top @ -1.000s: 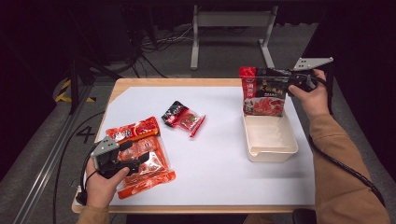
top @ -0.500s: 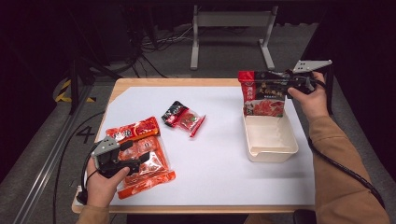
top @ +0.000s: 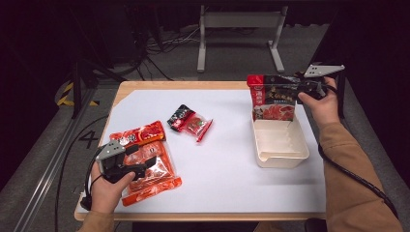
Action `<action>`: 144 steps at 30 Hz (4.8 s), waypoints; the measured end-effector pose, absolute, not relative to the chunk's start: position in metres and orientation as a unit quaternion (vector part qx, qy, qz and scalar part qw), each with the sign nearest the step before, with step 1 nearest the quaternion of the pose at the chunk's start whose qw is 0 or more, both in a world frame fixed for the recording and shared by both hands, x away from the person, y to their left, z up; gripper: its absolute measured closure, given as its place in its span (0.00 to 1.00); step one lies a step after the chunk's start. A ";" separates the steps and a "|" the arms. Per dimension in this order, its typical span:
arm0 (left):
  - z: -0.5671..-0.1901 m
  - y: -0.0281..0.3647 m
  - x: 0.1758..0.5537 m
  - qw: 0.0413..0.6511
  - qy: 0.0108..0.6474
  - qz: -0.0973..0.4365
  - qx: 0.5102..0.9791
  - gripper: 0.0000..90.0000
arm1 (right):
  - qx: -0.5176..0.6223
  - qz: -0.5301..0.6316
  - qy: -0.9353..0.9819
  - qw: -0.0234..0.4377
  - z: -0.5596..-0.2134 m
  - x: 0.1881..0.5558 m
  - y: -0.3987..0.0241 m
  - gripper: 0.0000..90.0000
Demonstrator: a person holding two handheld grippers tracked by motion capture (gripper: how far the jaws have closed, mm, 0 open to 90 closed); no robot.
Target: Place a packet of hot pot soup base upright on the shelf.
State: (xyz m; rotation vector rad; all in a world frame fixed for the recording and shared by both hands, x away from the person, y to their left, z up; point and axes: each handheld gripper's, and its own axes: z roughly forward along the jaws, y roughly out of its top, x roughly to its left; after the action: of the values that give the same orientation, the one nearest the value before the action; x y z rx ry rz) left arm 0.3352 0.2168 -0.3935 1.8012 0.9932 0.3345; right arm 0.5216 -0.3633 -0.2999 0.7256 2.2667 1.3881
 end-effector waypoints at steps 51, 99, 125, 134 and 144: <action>-0.392 0.201 0.361 0.512 0.387 0.120 0.757 0.16 | 0.302 0.497 0.776 0.244 -0.277 0.487 -0.378 0.29; -0.377 0.241 0.369 0.454 0.415 0.155 0.773 0.12 | 0.277 0.514 0.789 0.188 -0.279 0.373 -0.293 0.26; -0.381 0.277 0.383 0.464 0.449 0.197 0.738 0.08 | 0.273 0.547 0.772 0.175 -0.313 0.357 -0.276 0.25; -0.396 0.294 0.404 0.438 0.480 0.190 0.736 0.06 | 0.269 0.536 0.781 0.177 -0.321 0.359 -0.269 0.24; -0.420 0.308 0.427 0.415 0.500 0.175 0.740 0.11 | 0.249 0.537 0.788 0.171 -0.323 0.358 -0.265 0.24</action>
State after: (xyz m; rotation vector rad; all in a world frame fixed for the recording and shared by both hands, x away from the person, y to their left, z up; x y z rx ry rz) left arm 0.4266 0.3079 -0.4199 1.8581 1.2554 0.4407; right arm 0.3583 -0.2651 -0.3235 0.7069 2.2376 1.5254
